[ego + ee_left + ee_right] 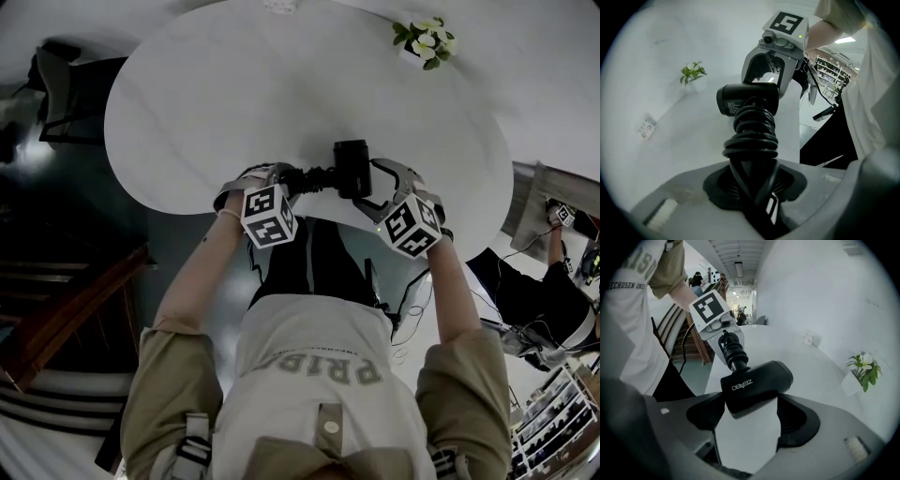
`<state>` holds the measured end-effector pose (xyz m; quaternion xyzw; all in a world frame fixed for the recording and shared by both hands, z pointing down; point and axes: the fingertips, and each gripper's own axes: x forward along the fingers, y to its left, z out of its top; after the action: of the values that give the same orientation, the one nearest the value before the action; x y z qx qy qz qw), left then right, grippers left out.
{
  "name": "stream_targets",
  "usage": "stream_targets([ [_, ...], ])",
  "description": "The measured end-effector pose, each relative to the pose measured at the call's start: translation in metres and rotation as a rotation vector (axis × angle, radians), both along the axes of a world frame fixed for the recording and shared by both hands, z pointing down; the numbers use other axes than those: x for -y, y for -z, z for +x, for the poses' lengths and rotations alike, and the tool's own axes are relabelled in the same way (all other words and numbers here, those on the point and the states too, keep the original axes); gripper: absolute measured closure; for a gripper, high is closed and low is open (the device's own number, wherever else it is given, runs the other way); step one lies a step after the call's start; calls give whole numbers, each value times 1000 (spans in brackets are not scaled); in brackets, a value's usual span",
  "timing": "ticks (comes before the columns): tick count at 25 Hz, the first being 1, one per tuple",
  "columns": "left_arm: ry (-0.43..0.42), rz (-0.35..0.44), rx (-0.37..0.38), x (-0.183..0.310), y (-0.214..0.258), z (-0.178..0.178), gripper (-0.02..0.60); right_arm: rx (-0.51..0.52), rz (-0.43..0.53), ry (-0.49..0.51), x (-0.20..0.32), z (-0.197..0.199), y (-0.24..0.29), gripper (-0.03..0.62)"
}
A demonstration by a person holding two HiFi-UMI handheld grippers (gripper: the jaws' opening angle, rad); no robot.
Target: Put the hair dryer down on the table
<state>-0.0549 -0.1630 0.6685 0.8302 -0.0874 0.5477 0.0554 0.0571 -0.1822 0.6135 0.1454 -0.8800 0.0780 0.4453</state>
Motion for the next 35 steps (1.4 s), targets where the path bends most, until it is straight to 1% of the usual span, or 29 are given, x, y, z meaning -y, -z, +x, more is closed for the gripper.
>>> stream_targets([
  [9, -11, -19, 17, -2, -6, -1, 436, 2, 1, 8, -3, 0, -6, 244],
  [17, -9, -21, 20, -2, -9, -1, 436, 6, 9, 12, -2, 1, -8, 246],
  [23, -7, -25, 15, -1, -10, -1, 437, -10, 28, 30, 0, -1, -8, 241],
  [25, -15, -22, 18, -1, -10, -1, 437, -26, 46, 47, 1, -1, -8, 223],
  [27, -29, -16, 25, -1, -10, -1, 437, -45, 52, 72, 2, -1, -10, 189],
  [35, -50, -13, 34, -2, -10, -1, 437, -96, 7, 168, 8, -4, -15, 84],
])
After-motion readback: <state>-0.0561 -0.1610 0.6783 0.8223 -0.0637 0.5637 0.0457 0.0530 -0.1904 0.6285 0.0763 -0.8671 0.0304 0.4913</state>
